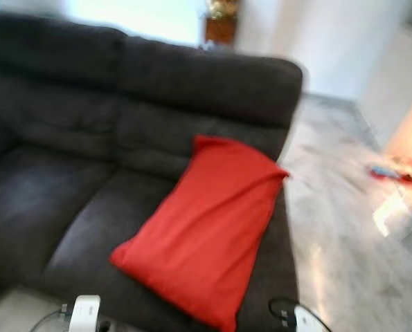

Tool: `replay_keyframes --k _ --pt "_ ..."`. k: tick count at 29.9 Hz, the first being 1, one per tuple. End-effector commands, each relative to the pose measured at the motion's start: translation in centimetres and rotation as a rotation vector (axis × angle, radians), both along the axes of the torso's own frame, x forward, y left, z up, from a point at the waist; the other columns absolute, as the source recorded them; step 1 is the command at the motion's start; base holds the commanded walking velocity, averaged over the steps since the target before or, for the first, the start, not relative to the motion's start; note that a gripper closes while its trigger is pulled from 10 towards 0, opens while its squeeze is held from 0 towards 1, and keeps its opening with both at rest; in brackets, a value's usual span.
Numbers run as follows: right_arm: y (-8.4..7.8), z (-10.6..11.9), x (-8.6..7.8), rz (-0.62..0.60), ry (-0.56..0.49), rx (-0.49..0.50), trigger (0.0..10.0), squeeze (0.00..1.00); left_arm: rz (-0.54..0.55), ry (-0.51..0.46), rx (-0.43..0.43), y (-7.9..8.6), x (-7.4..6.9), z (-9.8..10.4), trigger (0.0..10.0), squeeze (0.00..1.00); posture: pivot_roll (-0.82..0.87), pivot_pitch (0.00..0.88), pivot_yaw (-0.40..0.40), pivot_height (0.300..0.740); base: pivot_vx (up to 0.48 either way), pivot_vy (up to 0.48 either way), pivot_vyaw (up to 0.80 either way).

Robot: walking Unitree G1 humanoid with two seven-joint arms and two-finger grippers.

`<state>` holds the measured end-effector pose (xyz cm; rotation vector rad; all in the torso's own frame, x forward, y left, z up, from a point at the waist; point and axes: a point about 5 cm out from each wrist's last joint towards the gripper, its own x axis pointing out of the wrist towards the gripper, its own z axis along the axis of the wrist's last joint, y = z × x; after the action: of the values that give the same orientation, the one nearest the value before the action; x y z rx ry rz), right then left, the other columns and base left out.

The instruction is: Move the pillow to the sofa from floor

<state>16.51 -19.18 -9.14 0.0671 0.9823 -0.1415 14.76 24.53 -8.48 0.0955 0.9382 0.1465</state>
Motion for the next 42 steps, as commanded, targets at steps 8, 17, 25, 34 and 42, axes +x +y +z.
replay_keyframes --k 8,17,25,34,42 --pt "0.1 -0.2 -0.5 -0.002 0.018 0.006 10.0 0.0 0.008 -0.016 -0.009 -0.2 0.7 0.2 10.0 0.0 0.14 0.0 -0.107 0.74 -0.25 0.0 0.0" --pt "-0.5 -0.3 -0.9 -0.068 0.027 0.007 10.0 0.0 0.001 -0.014 0.0 -0.2 0.9 0.3 10.0 0.0 0.14 0.0 -0.101 0.74 -0.027 0.0 0.0" --pt "-1.1 -0.6 -1.9 -0.154 0.041 0.002 10.0 0.0 -0.032 0.001 0.015 0.2 1.1 0.4 10.0 0.0 0.12 0.0 -0.045 0.74 0.0 0.0 0.0" --pt "-0.9 -1.1 -3.2 -0.17 0.062 -0.002 10.0 0.0 -0.099 0.018 0.045 0.7 2.1 0.9 10.0 0.0 0.04 0.0 0.022 0.74 0.0 0.0 0.0" --pt "-2.4 -0.9 -3.8 -0.217 0.045 -0.039 10.0 0.0 -0.182 -0.014 0.037 -0.9 4.0 1.4 10.0 0.0 -0.06 0.0 0.05 0.74 0.0 0.0 0.0"
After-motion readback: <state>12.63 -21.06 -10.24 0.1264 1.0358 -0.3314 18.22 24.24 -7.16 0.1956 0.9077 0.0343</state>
